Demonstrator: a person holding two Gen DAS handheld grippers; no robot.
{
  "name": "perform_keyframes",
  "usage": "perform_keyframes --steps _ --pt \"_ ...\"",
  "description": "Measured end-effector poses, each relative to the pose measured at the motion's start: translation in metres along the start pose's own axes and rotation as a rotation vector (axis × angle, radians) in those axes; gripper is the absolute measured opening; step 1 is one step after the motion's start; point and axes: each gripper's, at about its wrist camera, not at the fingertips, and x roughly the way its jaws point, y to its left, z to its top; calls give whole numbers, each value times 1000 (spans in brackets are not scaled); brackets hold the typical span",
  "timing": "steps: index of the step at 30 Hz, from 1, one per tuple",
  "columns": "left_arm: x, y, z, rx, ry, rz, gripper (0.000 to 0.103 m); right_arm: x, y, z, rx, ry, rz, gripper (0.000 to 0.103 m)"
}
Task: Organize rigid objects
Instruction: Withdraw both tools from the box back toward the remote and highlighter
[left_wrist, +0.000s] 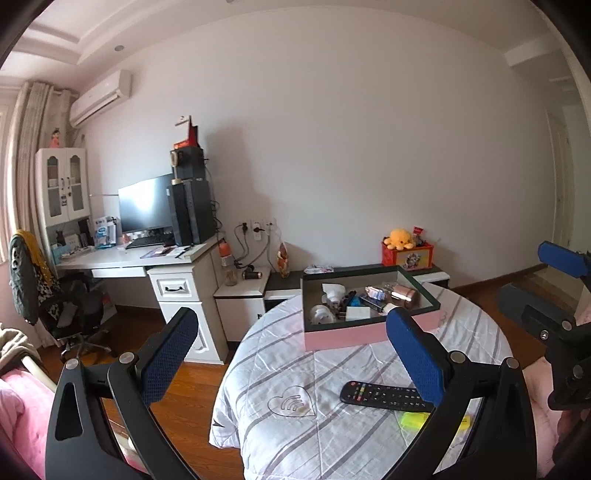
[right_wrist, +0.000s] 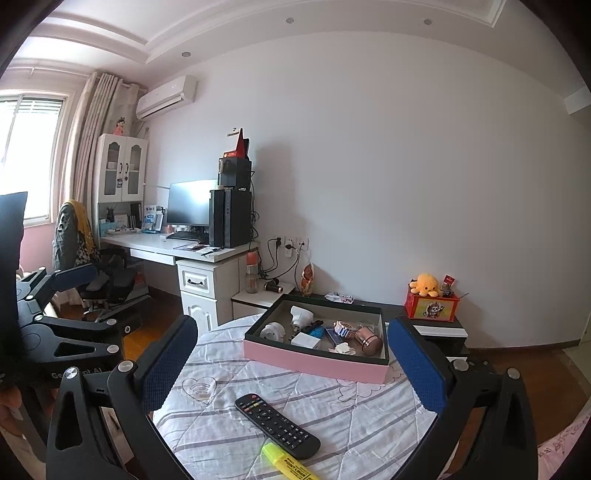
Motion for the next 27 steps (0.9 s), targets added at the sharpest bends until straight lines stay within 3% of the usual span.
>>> perform_keyframes --steps 16,27 --pt "9 -12 -3 38 25 -11 103 3 -5 -3 9 32 -1 103" --pt "36 -15 -29 51 127 -41 103 18 -15 -29 29 121 -15 103"
